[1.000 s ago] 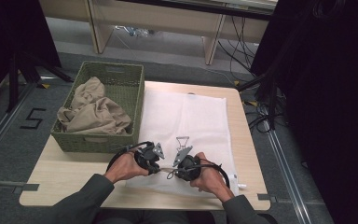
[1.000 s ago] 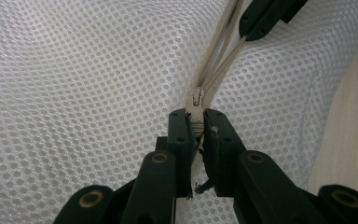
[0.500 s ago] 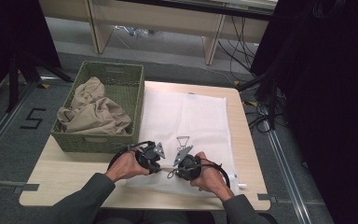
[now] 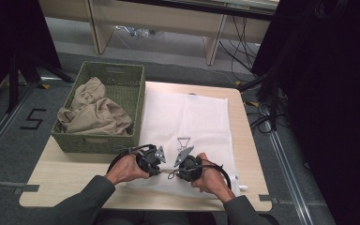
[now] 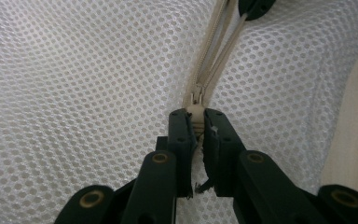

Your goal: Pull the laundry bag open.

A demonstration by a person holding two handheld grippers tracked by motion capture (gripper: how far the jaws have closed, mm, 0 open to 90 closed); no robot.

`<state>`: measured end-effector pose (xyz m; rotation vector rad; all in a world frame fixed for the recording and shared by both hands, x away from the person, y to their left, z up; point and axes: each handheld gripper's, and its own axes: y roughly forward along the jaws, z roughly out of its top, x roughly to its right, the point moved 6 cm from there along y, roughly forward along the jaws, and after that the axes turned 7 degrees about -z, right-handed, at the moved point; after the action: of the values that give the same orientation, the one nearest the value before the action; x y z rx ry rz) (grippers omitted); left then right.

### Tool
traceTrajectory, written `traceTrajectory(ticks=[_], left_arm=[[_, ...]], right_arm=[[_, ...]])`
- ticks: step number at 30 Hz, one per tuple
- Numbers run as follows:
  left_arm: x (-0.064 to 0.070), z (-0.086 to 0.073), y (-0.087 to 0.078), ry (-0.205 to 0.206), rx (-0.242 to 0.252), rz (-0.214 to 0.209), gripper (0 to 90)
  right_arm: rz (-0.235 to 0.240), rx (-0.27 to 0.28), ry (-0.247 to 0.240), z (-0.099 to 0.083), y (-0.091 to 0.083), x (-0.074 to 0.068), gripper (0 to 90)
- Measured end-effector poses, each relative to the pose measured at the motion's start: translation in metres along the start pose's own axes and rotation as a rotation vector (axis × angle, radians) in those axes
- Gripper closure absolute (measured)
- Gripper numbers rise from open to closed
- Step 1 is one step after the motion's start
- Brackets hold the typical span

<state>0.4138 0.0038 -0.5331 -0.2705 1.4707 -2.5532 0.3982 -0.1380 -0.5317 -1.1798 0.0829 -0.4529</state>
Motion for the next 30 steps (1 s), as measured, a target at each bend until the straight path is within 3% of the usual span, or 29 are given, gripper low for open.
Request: traceTrajectory(ticks=[2,3,7,10,13,24,28,29,30], left_arm=[[0.001,0.001,-0.002,-0.012,0.007,-0.005,81.1],[0.001,0.003,-0.002,-0.004,0.014,0.004,81.1],[0.006,0.013,0.005,0.015,0.043,-0.023,81.1],[0.004,0.014,0.004,0.017,0.034,-0.021,81.1],[0.000,0.009,0.002,0.007,0.004,-0.013,81.2],[0.001,-0.001,0.003,-0.009,0.014,-0.003,81.3],[0.001,-0.002,0.003,0.014,0.004,0.038,81.3],[-0.005,-0.009,0.001,0.044,-0.066,0.089,81.4],[-0.008,-0.013,-0.002,-0.011,-0.029,0.066,81.4]], right_arm=[[-0.005,0.014,-0.004,-0.001,-0.002,0.001,90.0],[0.014,0.022,0.002,-0.001,-0.002,0.001,90.0],[0.006,0.015,-0.009,0.000,0.000,0.001,90.0],[0.012,0.011,-0.004,-0.001,0.000,0.001,90.0],[0.010,-0.014,-0.003,-0.004,0.003,0.002,90.0],[-0.006,-0.030,0.015,-0.002,0.004,0.000,90.0],[-0.013,-0.033,0.010,-0.002,0.004,0.000,90.0],[-0.015,-0.037,0.008,-0.002,0.004,0.000,90.0],[-0.035,-0.056,0.006,-0.005,0.003,0.001,90.0]])
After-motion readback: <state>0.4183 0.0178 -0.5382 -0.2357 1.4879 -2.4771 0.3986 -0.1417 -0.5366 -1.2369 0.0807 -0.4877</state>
